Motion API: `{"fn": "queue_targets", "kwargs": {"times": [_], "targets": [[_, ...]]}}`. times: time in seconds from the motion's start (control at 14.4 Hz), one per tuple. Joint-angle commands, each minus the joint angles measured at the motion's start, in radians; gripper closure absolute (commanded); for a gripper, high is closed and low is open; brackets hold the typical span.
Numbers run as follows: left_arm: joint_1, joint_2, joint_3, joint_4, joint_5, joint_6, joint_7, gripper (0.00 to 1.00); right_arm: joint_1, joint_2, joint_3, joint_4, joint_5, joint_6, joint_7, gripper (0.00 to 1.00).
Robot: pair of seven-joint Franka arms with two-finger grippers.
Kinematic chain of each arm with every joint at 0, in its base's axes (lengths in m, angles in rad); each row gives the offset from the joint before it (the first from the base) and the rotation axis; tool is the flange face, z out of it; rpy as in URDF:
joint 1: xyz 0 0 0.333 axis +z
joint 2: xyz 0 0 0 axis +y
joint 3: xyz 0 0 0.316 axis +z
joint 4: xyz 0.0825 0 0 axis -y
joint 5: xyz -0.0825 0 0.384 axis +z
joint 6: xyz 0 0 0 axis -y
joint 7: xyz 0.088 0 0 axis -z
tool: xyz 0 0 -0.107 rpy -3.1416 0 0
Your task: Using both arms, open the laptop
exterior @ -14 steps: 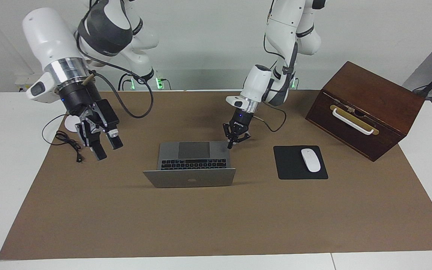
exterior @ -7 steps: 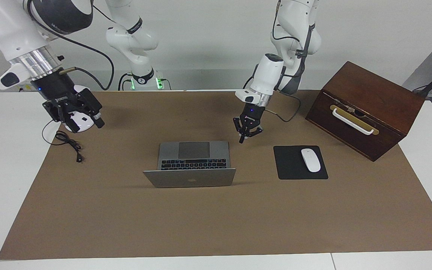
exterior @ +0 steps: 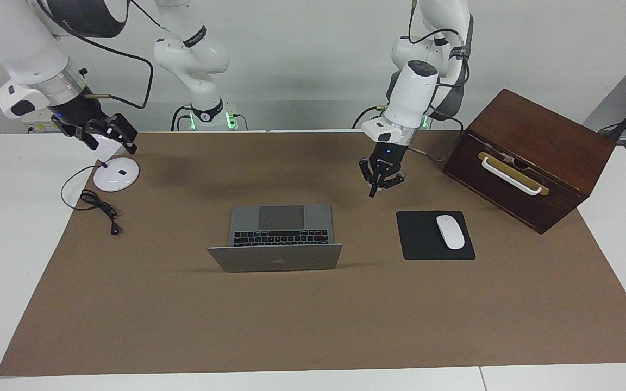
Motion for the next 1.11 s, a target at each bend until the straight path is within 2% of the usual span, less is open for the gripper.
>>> {"fn": "queue_targets", "kwargs": {"times": [0.0, 0.14, 0.35, 0.42, 0.49, 0.55, 0.62, 1.04], "targets": [[0.072, -0.04, -0.006, 0.096, 0.0, -0.202, 0.069, 1.0, -0.021, -0.101, 0.016, -0.168, -0.05, 0.071, 0.007, 0.0], [0.115, -0.061, -0.006, 0.12, 0.003, -0.27, 0.072, 1.0, -0.021, -0.116, 0.016, -0.214, -0.056, 0.155, -0.034, 0.0], [0.144, -0.077, -0.006, 0.175, 0.072, -0.389, 0.075, 1.0, -0.022, -0.112, 0.014, -0.214, -0.055, 0.23, -0.048, 0.0], [0.159, -0.077, -0.008, 0.199, 0.079, -0.424, 0.075, 0.95, -0.024, -0.107, 0.013, -0.208, -0.053, 0.249, -0.06, 0.0], [0.17, -0.077, -0.006, 0.215, 0.079, -0.454, 0.075, 0.85, -0.024, -0.107, 0.013, -0.206, -0.038, 0.258, -0.094, 0.0], [0.178, -0.078, -0.006, 0.231, 0.079, -0.478, 0.075, 0.59, -0.018, -0.109, 0.013, -0.206, -0.038, 0.278, -0.121, 0.0], [0.188, -0.078, -0.006, 0.245, 0.08, -0.506, 0.074, 0.01, -0.007, -0.11, 0.017, -0.202, -0.036, 0.292, -0.128, 0.0], [0.293, -0.092, -0.006, 0.273, 0.079, -0.544, 0.063, 0.0, 0.056, -0.115, 0.025, -0.18, -0.025, 0.292, -0.148, 0.0]]}}
